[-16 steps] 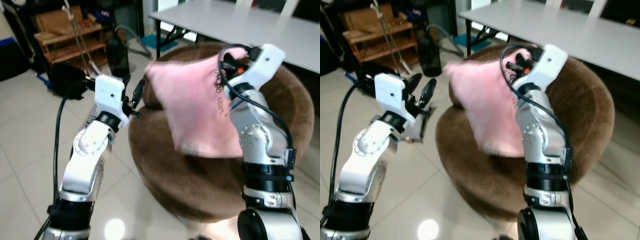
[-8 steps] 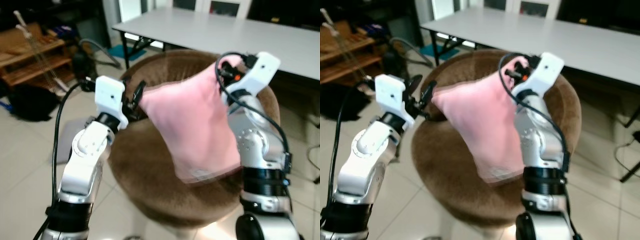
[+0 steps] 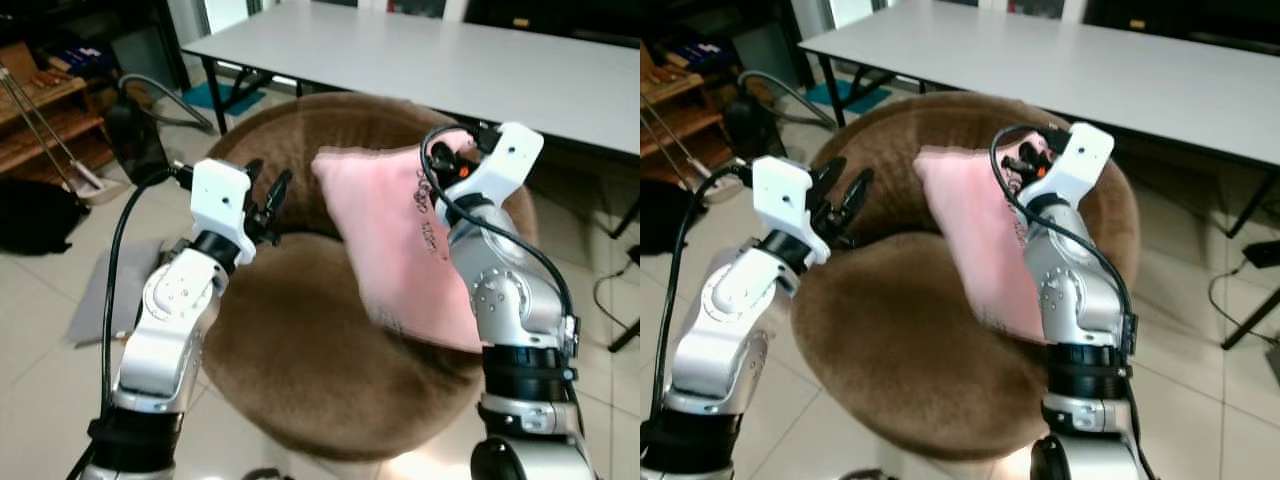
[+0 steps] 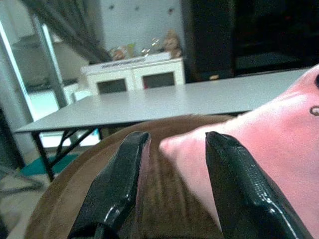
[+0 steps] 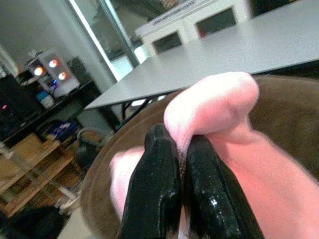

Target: Move the pillow to the sofa from floor

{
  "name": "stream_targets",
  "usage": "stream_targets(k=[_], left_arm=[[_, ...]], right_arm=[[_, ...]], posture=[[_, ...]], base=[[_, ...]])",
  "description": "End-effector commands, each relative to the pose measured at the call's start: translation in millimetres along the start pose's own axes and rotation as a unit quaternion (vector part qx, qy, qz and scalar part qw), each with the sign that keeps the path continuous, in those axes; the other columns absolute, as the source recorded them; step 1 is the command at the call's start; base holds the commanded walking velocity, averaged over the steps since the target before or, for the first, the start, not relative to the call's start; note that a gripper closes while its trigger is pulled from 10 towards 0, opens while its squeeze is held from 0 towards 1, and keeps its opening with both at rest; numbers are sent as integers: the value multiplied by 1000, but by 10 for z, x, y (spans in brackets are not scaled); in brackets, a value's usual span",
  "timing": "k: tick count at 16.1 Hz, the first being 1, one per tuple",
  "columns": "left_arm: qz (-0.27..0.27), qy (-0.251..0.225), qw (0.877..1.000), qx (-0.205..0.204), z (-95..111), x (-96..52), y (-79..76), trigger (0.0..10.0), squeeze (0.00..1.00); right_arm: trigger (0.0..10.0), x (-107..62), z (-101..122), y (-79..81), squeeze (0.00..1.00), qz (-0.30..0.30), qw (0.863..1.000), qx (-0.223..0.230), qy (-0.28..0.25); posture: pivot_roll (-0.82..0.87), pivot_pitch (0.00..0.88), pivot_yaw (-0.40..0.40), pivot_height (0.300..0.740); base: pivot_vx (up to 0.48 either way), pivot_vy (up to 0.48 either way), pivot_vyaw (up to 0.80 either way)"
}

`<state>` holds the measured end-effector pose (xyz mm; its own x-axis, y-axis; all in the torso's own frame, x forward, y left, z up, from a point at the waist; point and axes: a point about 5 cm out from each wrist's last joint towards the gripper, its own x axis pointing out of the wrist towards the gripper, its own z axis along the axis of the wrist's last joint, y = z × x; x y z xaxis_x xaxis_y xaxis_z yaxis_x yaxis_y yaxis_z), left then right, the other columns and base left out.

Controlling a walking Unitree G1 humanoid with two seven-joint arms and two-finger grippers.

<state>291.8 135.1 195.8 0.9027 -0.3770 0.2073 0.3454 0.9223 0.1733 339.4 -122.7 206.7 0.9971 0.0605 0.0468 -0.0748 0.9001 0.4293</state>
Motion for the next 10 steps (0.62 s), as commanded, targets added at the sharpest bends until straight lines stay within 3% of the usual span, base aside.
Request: stream_targets(k=[1,4,10], left_arm=[[2,3,1000,1,0,-16,25,10000,0],[-10,50,999,-1,-127,-106,-19,10000,0],[-33,113,993,6,-273,-486,-81,10000,0]], right_arm=[[10000,2,68,151,0,30,999,-9,-11],[10000,-32,-28,206,0,41,999,-16,15],[10000,-82,-308,408,0,63,994,-13,93]], posture=[[-5,29,29,740],[4,48,24,740],[28,131,-10,740]], base=[[307,0,0],[0,0,0],[0,0,0]])
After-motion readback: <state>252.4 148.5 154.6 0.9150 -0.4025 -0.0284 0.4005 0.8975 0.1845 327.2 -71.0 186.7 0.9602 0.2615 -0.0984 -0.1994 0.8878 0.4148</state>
